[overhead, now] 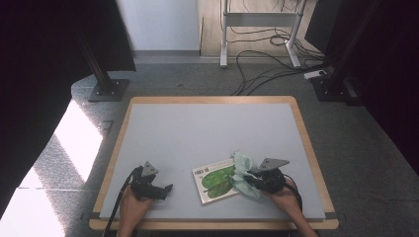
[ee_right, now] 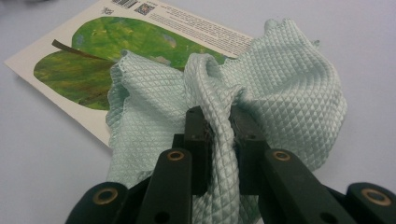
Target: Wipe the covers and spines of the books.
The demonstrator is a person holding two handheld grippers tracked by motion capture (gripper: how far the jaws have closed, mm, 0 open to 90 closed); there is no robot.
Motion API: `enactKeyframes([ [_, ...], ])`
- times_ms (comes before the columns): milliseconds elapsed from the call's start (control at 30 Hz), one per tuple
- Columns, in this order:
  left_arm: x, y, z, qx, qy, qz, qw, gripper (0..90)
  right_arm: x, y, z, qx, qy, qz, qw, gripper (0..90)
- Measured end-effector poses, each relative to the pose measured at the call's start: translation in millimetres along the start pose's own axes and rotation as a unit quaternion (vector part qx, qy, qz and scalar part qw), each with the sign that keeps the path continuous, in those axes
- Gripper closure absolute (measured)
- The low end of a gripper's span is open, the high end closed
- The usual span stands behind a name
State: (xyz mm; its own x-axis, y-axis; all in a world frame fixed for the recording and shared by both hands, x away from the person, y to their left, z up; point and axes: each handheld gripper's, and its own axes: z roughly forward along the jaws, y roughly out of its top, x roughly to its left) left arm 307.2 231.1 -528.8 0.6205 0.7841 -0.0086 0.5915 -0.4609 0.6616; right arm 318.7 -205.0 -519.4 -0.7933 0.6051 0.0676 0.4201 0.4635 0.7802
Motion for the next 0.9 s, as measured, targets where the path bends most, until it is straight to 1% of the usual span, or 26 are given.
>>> enactKeyframes([
  [133, 0.0, 0.0, 0.0, 0.0, 0.0, 0.0, 1.0, 0.0, 3.8, 2.8, -0.3, 0.007, -0.011, -0.011, 0.9998, 77.7],
  [200, 0.0, 0.0, 0.0, 0.0, 0.0, 0.0, 1.0, 0.0, 4.9, 4.1, -2.5, 0.006, -0.015, -0.013, 0.9998, 78.1],
  [267, 0.0, 0.0, 0.0, 0.0, 0.0, 0.0, 1.0, 0.0, 5.2, 5.6, -7.6, 0.001, -0.017, -0.014, 0.9997, 78.4],
  [400, 0.0, 0.0, 0.0, 0.0, 0.0, 0.0, 1.0, 0.0, 1.4, 5.8, -24.2, -0.005, -0.035, -0.015, 0.9993, 78.6],
  [500, 0.0, 0.0, 0.0, 0.0, 0.0, 0.0, 1.0, 0.0, -4.3, 1.0, -38.1, -0.005, -0.049, -0.009, 0.9988, 78.7],
  [667, 0.0, 0.0, 0.0, 0.0, 0.0, 0.0, 1.0, 0.0, -14.7, -11.6, -62.6, -0.012, -0.077, 0.008, 0.997, 78.8],
  [733, 0.0, 0.0, 0.0, 0.0, 0.0, 0.0, 1.0, 0.0, -18.4, -16.4, -71.7, -0.015, -0.087, 0.015, 0.996, 78.7],
  [767, 0.0, 0.0, 0.0, 0.0, 0.0, 0.0, 1.0, 0.0, -21.7, -21.0, -79.5, -0.016, -0.096, 0.022, 0.995, 78.8],
  [833, 0.0, 0.0, 0.0, 0.0, 0.0, 0.0, 1.0, 0.0, -25.4, -25.5, -86.8, -0.019, -0.103, 0.031, 0.994, 78.8],
  [900, 0.0, 0.0, 0.0, 0.0, 0.001, 0.0, 1.0, 0.0, -30.0, -31.4, -96.0, -0.022, -0.115, 0.038, 0.9924, 78.8],
])
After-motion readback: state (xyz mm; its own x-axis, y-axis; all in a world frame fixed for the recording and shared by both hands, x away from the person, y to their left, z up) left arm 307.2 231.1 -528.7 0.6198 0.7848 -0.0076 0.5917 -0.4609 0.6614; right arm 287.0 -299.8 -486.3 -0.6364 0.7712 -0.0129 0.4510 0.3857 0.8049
